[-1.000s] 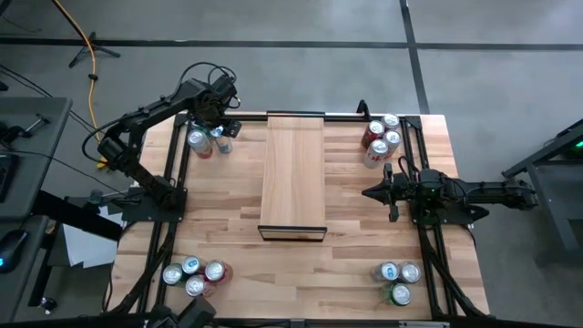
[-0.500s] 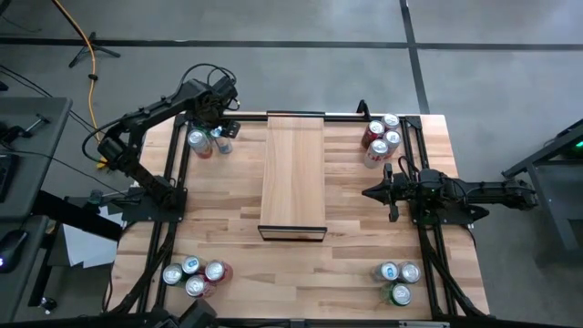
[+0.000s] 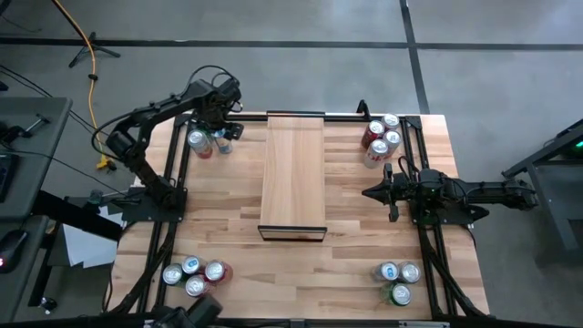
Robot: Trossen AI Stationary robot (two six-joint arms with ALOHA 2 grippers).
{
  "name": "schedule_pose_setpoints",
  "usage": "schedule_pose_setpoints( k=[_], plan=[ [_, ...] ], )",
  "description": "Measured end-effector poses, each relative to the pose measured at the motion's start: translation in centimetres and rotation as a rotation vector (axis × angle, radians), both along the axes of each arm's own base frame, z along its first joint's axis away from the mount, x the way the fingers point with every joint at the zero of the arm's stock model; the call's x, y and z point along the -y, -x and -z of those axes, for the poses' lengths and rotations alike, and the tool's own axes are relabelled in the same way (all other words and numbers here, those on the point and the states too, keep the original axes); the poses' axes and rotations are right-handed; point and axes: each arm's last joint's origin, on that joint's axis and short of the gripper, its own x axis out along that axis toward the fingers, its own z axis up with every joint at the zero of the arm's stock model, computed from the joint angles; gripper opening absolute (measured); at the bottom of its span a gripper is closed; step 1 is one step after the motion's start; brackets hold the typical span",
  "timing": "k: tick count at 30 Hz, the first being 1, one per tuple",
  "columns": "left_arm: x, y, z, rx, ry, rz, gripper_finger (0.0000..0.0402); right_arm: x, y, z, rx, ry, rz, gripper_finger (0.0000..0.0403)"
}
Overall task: Place canned beverage on shelf
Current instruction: Put the top blue soda can on the shelf
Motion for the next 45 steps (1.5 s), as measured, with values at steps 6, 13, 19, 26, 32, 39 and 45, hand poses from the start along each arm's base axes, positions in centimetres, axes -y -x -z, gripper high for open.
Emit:
schedule_pose_setpoints(
  k=[6, 13, 19, 26, 32, 39, 45],
  plan=[
    [-0.3, -0.3, 0.5, -0.001, -0.002, 0.003, 0.0277, 0.0, 0.0, 0.0, 0.0, 0.0, 0.0, 0.0],
    [-0.3, -0.2, 0.5, -0.013, 0.0, 0.004, 0.0212, 0.0, 0.0, 0.0, 0.0, -0.001, 0.0, 0.0],
    [0.0, 0.1, 0.0, -0.025, 0.013, 0.038, 0.0169, 0.0, 0.0, 0.0, 0.0, -0.001, 0.0, 0.0],
    [0.9, 1.0, -6.1, 0.028, -0.099, 0.097, 0.0169, 0.0, 0.0, 0.0, 0.0, 0.0, 0.0, 0.0],
    [2.9, 2.0, -14.4, 0.112, -0.258, 0.172, 0.0169, 0.0, 0.0, 0.0, 0.0, 0.0, 0.0, 0.0],
    [6.2, -0.4, -22.0, 0.285, -0.382, 0.405, 0.0169, 0.0, 0.0, 0.0, 0.0, -0.001, 0.0, 0.0],
    [8.2, -5.4, -23.5, 0.372, -0.414, 0.617, 0.0169, 0.0, 0.0, 0.0, -0.001, 0.0, 0.0, 0.0]
  ],
)
